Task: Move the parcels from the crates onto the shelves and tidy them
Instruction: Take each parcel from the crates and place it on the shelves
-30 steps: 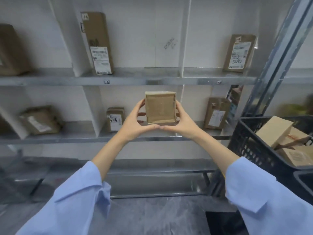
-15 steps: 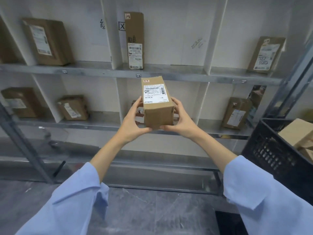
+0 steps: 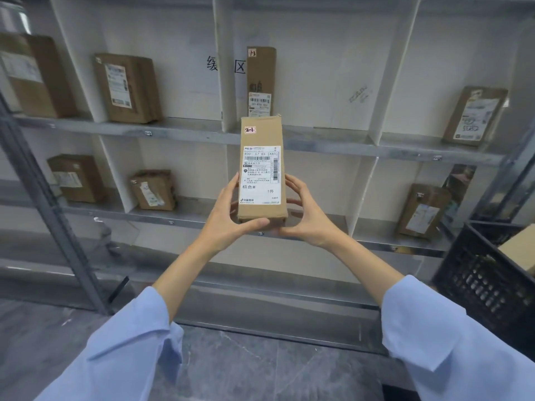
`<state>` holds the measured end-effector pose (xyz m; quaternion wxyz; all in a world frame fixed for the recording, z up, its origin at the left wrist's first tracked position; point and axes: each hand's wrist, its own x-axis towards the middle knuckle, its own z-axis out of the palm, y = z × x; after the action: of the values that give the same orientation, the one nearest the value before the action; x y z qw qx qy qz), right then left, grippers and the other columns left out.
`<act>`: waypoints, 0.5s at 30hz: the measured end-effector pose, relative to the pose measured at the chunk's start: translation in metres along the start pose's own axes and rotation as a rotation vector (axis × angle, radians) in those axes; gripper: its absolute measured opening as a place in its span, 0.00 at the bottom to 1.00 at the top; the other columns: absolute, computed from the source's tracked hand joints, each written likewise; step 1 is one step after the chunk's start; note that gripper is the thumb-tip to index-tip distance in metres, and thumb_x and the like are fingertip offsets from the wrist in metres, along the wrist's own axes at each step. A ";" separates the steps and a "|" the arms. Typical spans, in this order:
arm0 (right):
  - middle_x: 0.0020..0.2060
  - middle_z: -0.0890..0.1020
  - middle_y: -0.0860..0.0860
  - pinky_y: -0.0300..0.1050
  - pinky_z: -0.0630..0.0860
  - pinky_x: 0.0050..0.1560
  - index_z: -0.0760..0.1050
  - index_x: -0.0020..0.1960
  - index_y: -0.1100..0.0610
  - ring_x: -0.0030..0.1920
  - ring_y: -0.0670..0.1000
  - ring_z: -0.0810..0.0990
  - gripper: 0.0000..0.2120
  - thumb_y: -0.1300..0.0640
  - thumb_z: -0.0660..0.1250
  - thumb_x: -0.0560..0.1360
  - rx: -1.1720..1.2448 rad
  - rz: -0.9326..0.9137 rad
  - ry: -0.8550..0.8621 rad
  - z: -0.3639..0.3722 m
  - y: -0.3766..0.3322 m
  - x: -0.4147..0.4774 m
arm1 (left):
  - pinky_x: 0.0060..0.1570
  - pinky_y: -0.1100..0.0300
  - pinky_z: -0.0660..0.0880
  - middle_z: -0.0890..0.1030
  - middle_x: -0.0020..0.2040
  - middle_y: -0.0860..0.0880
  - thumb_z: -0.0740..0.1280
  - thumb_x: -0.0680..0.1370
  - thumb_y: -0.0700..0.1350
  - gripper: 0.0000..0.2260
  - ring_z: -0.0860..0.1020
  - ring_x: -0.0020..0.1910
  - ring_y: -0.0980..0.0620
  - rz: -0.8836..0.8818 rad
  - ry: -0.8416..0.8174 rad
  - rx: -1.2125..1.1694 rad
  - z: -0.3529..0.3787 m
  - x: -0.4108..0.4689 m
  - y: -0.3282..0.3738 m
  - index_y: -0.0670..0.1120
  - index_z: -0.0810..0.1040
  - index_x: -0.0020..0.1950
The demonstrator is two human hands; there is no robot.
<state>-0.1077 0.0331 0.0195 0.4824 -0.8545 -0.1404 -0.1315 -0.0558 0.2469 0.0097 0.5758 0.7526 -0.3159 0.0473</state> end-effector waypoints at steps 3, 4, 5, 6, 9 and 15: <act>0.66 0.61 0.25 0.27 0.68 0.61 0.52 0.76 0.44 0.66 0.33 0.68 0.53 0.55 0.83 0.63 0.010 0.010 -0.022 0.006 -0.004 0.003 | 0.64 0.64 0.70 0.61 0.76 0.59 0.78 0.63 0.61 0.51 0.67 0.69 0.64 0.005 0.024 0.021 -0.005 -0.003 -0.001 0.58 0.53 0.78; 0.66 0.61 0.25 0.25 0.67 0.61 0.52 0.77 0.45 0.65 0.32 0.67 0.53 0.55 0.83 0.63 0.016 0.008 -0.025 0.007 -0.004 0.004 | 0.64 0.65 0.70 0.60 0.76 0.58 0.79 0.64 0.59 0.51 0.66 0.68 0.67 0.007 0.033 0.028 -0.006 -0.003 -0.001 0.57 0.53 0.79; 0.66 0.60 0.26 0.24 0.67 0.60 0.51 0.77 0.45 0.65 0.32 0.67 0.54 0.56 0.83 0.63 0.025 0.007 -0.033 0.009 -0.005 0.005 | 0.63 0.67 0.70 0.60 0.76 0.58 0.80 0.65 0.56 0.51 0.66 0.67 0.70 0.012 0.040 0.037 -0.007 -0.004 -0.001 0.56 0.53 0.79; 0.67 0.60 0.27 0.23 0.67 0.59 0.51 0.77 0.45 0.65 0.33 0.67 0.54 0.56 0.83 0.63 0.034 0.012 -0.041 0.010 -0.005 0.006 | 0.61 0.71 0.69 0.60 0.75 0.57 0.81 0.66 0.52 0.50 0.65 0.65 0.74 0.021 0.044 0.049 -0.008 -0.005 -0.001 0.55 0.52 0.79; 0.69 0.62 0.34 0.25 0.68 0.57 0.48 0.79 0.46 0.65 0.34 0.68 0.58 0.55 0.83 0.63 0.051 0.016 -0.057 0.017 -0.009 0.011 | 0.62 0.72 0.69 0.59 0.74 0.56 0.81 0.66 0.45 0.50 0.66 0.65 0.73 0.028 0.037 0.070 -0.014 -0.007 -0.003 0.52 0.52 0.79; 0.69 0.66 0.35 0.32 0.73 0.59 0.53 0.74 0.36 0.68 0.39 0.69 0.53 0.48 0.83 0.61 0.042 -0.030 -0.040 0.042 -0.024 0.029 | 0.73 0.53 0.65 0.60 0.76 0.56 0.78 0.63 0.57 0.50 0.64 0.73 0.61 0.025 0.039 0.126 -0.040 -0.015 -0.003 0.54 0.54 0.78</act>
<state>-0.0856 0.0849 0.0282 0.4954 -0.8445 -0.1653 -0.1186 -0.0545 0.2896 0.0143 0.5327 0.7822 -0.3106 0.0888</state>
